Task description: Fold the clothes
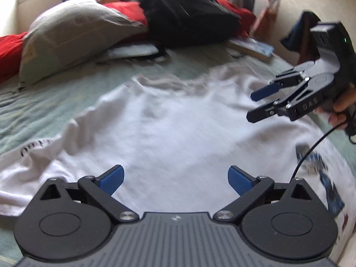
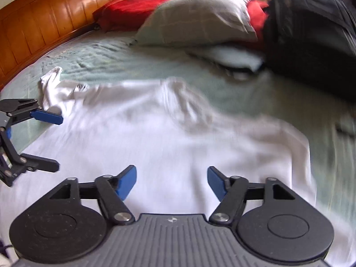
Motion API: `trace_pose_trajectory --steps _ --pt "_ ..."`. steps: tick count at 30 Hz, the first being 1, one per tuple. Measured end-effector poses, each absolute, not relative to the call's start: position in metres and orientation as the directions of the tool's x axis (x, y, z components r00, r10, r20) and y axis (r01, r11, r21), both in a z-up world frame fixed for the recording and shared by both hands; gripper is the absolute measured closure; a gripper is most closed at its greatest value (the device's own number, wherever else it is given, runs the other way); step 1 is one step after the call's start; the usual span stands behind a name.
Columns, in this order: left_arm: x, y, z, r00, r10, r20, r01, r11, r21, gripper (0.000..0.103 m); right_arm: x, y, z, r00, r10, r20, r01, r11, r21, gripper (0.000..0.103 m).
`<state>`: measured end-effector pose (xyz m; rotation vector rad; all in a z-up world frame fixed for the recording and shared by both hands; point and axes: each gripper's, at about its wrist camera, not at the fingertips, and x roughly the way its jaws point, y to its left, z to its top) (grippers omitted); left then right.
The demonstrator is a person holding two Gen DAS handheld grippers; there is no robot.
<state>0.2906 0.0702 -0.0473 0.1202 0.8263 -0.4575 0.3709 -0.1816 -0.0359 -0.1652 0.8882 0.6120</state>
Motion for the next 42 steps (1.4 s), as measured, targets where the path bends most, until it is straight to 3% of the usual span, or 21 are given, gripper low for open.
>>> trace_pose_trajectory --steps 3,7,11,13,16,22,28,33,42 --pt "0.286 0.065 -0.067 0.555 -0.311 -0.771 0.419 0.906 -0.063 0.003 0.36 -0.192 -0.056 0.47 0.379 -0.798 -0.496 0.861 0.117 0.026" --pt "0.303 0.079 -0.077 0.613 -0.236 -0.754 0.326 0.945 -0.031 0.0 0.386 -0.194 -0.072 0.551 0.33 -0.767 -0.418 0.904 0.089 0.022" --pt "0.323 0.09 -0.07 0.644 -0.163 -0.748 0.223 0.975 -0.021 0.0 0.435 -0.187 -0.082 0.624 0.237 -0.744 -0.326 0.945 0.028 0.004" --pt "0.328 0.095 -0.063 0.649 -0.141 -0.748 0.182 0.983 -0.027 0.001 0.453 -0.185 -0.083 0.625 0.222 -0.749 -0.309 0.951 0.024 0.0" --pt "0.332 0.102 -0.052 0.656 -0.115 -0.746 0.131 0.991 -0.038 0.004 0.453 -0.191 -0.069 0.609 0.246 -0.754 -0.303 0.951 0.066 0.001" --pt "0.267 0.073 -0.03 0.645 -0.231 -0.729 0.317 0.948 -0.02 0.002 0.357 -0.221 -0.026 0.618 0.336 -0.711 -0.398 0.913 0.086 0.0" --pt "0.211 0.036 -0.046 0.618 -0.273 -0.737 0.465 0.883 0.063 0.002 0.274 -0.223 -0.052 0.599 0.316 -0.735 -0.444 0.896 0.024 0.0" --pt "0.182 0.047 -0.069 0.604 -0.216 -0.767 0.387 0.921 0.045 0.001 0.256 -0.216 -0.081 0.606 0.294 -0.739 -0.435 0.901 0.002 0.0" --pt "0.094 0.087 -0.069 0.603 -0.152 -0.783 0.298 0.953 0.045 0.001 0.205 -0.223 -0.064 0.649 0.231 -0.725 -0.389 0.919 -0.055 0.0"
